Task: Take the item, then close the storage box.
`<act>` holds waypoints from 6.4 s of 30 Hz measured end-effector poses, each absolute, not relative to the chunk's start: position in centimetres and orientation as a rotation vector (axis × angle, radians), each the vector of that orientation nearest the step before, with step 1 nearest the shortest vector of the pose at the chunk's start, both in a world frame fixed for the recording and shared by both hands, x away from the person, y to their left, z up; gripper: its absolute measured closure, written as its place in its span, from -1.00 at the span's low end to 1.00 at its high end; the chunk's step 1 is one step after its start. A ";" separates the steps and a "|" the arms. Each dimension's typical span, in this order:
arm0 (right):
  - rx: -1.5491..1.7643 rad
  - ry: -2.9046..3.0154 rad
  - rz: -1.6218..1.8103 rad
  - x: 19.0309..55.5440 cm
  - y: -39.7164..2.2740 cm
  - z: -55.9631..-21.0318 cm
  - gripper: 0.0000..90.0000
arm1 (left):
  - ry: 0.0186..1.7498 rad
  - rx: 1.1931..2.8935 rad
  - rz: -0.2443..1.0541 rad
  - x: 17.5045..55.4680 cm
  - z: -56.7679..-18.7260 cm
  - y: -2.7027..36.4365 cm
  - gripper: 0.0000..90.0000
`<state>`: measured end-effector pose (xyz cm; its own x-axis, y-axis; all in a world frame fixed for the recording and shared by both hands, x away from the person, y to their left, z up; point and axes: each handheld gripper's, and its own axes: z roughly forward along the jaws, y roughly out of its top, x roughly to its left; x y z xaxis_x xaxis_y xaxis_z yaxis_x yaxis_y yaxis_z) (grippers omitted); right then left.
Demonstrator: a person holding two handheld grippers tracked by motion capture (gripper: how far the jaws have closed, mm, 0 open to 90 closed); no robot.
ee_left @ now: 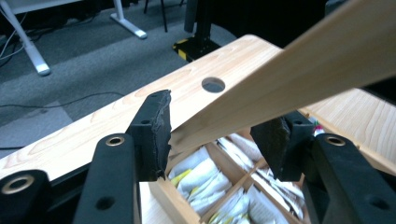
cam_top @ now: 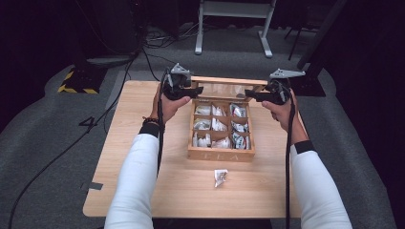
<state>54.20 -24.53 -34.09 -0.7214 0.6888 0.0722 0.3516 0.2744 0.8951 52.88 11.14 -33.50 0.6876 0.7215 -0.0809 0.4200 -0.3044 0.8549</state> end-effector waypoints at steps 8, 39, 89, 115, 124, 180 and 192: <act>0.912 2.242 1.379 53.5 -24.5 -33.6 -0.11 | 0.875 1.959 0.414 51.9 -33.2 11.4 0.14; 0.861 2.260 1.379 49.8 -25.7 -33.9 -0.13 | 0.794 2.039 0.437 48.6 -33.5 11.7 0.16; 0.774 2.324 1.278 44.2 -25.6 -37.2 -0.26 | 0.713 2.146 0.502 43.5 -36.8 11.1 -0.13; 0.762 2.377 1.257 42.2 -25.7 -39.1 -0.34 | 0.701 2.189 0.442 41.9 -38.8 11.2 -0.30; 0.765 2.394 1.235 41.7 -25.7 -39.9 -0.37 | 0.699 2.219 0.437 41.6 -39.7 11.2 -0.33; 0.808 2.457 1.215 40.4 -25.9 -43.4 -0.20 | 0.730 2.264 0.368 40.5 -43.9 11.0 -0.37; 0.738 2.468 1.160 39.9 -25.6 -42.8 -0.27 | 0.726 2.273 0.407 39.8 -43.1 11.4 -0.38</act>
